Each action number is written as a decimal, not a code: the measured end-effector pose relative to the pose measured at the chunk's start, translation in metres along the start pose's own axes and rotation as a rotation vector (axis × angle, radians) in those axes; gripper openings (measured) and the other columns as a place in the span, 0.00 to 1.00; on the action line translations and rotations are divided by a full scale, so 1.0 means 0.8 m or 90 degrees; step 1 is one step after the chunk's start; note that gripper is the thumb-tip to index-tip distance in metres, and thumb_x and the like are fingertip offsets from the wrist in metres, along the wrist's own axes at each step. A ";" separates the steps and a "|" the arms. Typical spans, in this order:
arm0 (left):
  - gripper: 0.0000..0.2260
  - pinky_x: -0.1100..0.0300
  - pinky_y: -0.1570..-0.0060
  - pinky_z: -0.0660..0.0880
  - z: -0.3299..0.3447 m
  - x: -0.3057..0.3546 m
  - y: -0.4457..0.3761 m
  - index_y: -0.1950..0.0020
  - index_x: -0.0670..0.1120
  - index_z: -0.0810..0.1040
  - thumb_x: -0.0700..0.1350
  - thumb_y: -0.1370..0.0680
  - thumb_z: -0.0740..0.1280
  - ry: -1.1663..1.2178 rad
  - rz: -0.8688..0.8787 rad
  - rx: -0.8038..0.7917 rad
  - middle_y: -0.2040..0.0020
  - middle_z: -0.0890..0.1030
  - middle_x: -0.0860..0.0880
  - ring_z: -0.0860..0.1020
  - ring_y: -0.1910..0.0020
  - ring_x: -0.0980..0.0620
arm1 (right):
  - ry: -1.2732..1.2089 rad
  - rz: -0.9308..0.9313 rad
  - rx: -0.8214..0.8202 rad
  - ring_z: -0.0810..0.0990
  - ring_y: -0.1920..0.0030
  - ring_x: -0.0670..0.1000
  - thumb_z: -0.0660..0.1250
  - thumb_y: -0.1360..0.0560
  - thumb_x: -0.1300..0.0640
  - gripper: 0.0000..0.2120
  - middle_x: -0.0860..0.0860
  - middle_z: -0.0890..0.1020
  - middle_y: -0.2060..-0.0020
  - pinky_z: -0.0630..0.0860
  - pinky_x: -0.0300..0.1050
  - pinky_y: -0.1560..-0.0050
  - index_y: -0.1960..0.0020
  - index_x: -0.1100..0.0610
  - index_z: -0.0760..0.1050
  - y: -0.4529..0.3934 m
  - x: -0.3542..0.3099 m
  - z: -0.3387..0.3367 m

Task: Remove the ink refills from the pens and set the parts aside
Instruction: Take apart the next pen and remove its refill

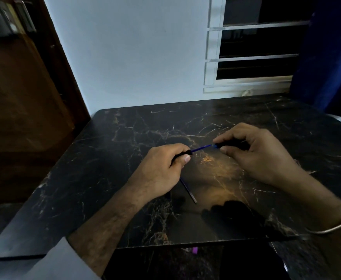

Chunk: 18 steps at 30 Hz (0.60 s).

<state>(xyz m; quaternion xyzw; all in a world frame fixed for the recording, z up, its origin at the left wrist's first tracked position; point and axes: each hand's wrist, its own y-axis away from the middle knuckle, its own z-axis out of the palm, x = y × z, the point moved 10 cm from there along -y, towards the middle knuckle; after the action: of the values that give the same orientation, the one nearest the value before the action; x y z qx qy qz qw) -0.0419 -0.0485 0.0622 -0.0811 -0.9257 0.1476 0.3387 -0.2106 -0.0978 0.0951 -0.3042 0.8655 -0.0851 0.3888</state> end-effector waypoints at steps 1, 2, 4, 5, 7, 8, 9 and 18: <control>0.06 0.69 0.61 0.72 0.002 0.002 0.000 0.46 0.51 0.81 0.45 0.18 0.64 -0.005 0.003 -0.005 0.61 0.80 0.54 0.77 0.58 0.58 | 0.006 -0.003 -0.007 0.78 0.49 0.38 0.71 0.26 0.62 0.12 0.41 0.80 0.50 0.72 0.24 0.51 0.48 0.46 0.82 0.000 -0.001 0.005; 0.06 0.70 0.62 0.71 0.003 0.003 0.000 0.46 0.51 0.81 0.45 0.18 0.64 -0.010 0.006 -0.008 0.61 0.80 0.55 0.77 0.58 0.59 | 0.012 -0.004 -0.012 0.77 0.49 0.38 0.71 0.26 0.62 0.13 0.41 0.79 0.50 0.72 0.24 0.51 0.48 0.45 0.81 0.000 -0.002 0.009; 0.06 0.72 0.62 0.70 0.004 0.003 0.001 0.45 0.50 0.81 0.45 0.18 0.64 -0.021 0.009 -0.012 0.61 0.79 0.55 0.77 0.59 0.59 | 0.011 -0.005 -0.016 0.77 0.49 0.37 0.71 0.26 0.61 0.13 0.40 0.79 0.51 0.71 0.24 0.52 0.48 0.44 0.81 0.000 -0.002 0.013; 0.07 0.70 0.62 0.70 0.003 0.003 0.001 0.45 0.50 0.81 0.45 0.18 0.64 -0.024 0.010 -0.013 0.60 0.80 0.55 0.77 0.59 0.58 | 0.004 -0.004 -0.017 0.77 0.49 0.37 0.71 0.26 0.61 0.13 0.40 0.79 0.51 0.71 0.23 0.51 0.49 0.44 0.81 0.001 -0.001 0.013; 0.07 0.67 0.60 0.72 0.002 0.002 0.002 0.45 0.51 0.81 0.45 0.18 0.64 -0.023 0.009 -0.012 0.59 0.80 0.54 0.78 0.58 0.57 | -0.010 -0.005 -0.019 0.76 0.48 0.36 0.71 0.26 0.61 0.13 0.41 0.80 0.51 0.70 0.23 0.50 0.48 0.45 0.82 0.002 0.000 0.012; 0.07 0.66 0.59 0.72 0.001 0.001 0.002 0.45 0.51 0.81 0.45 0.18 0.64 -0.019 0.007 -0.010 0.59 0.81 0.54 0.78 0.58 0.57 | -0.014 -0.006 -0.017 0.76 0.48 0.36 0.72 0.26 0.61 0.12 0.41 0.80 0.52 0.70 0.23 0.50 0.48 0.45 0.82 0.002 0.001 0.010; 0.07 0.66 0.59 0.73 0.000 -0.001 0.003 0.45 0.51 0.81 0.45 0.18 0.64 -0.015 0.004 -0.009 0.59 0.81 0.54 0.78 0.58 0.57 | -0.016 -0.008 -0.013 0.77 0.49 0.36 0.72 0.26 0.62 0.12 0.41 0.80 0.52 0.70 0.23 0.51 0.48 0.46 0.82 0.002 0.001 0.007; 0.06 0.71 0.61 0.71 0.005 0.000 0.002 0.46 0.52 0.81 0.45 0.18 0.64 -0.003 0.005 -0.011 0.61 0.80 0.56 0.77 0.58 0.60 | -0.022 -0.006 -0.019 0.77 0.49 0.35 0.71 0.26 0.62 0.13 0.41 0.80 0.50 0.70 0.23 0.51 0.47 0.45 0.82 0.004 0.004 0.002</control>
<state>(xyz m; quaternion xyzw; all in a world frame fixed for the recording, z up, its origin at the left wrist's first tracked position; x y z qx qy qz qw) -0.0443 -0.0481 0.0590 -0.0871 -0.9274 0.1414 0.3352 -0.2122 -0.0972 0.0911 -0.3159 0.8581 -0.0685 0.3989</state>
